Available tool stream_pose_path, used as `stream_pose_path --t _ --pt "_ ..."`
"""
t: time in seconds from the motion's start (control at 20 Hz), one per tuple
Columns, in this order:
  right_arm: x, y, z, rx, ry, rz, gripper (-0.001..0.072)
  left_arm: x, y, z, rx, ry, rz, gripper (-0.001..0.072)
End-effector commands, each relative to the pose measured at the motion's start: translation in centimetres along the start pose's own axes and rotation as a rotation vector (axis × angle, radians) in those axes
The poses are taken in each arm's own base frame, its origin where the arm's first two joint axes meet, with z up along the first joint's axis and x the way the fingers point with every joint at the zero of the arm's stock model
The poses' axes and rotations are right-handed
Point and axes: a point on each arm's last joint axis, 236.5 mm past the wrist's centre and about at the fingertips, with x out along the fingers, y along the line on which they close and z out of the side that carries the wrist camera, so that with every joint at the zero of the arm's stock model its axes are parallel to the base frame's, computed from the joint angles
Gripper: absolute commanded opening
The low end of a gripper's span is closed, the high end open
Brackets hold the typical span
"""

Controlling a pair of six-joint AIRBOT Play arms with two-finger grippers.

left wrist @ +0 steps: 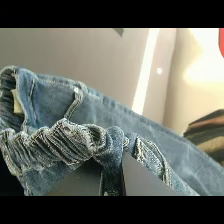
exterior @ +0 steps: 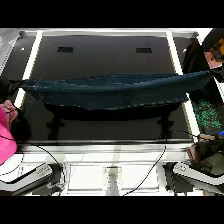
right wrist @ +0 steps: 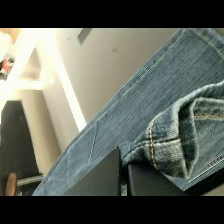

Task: Fold the clothes and pants, and hang the long-sleeved shirts on hangers.

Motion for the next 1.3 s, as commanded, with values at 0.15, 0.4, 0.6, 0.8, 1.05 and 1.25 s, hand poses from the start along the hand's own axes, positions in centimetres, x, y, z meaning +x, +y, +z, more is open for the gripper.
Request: stream_pose_path --t 0.15,0.4,0.6,0.8,1.05,1.25 --pt "0.4 -2.8 -0.3 0.035 0.011 -0.133 0.0017 0.5 0.1 0.4 -0.009 -0.016 0.001 0.0033" --pt "0.8 -5.0 -0.3 0.075 0.015 -0.208 0.0017 1.3 0.4 -0.2 -0.020 0.006 -0.002 0.0033" --pt "1.4 -6.4 -0.4 0.124 0.021 -0.245 0.0017 3.4 0.5 -1.6 -0.032 0.055 -0.010 0.0033" --pt "4.0 -6.1 -0.5 0.104 0.024 -0.238 0.0017 5.1 0.5 -1.2 -0.015 0.019 0.021 0.0033" --pt "10.6 -5.2 -1.1 0.149 0.013 -0.204 0.0017 5.9 1.2 0.5 -0.016 -0.065 0.066 0.0033" --pt "12.6 -2.6 0.5 0.135 -0.033 -0.147 0.0017 6.8 1.8 0.7 -0.083 -0.082 0.051 0.0033"
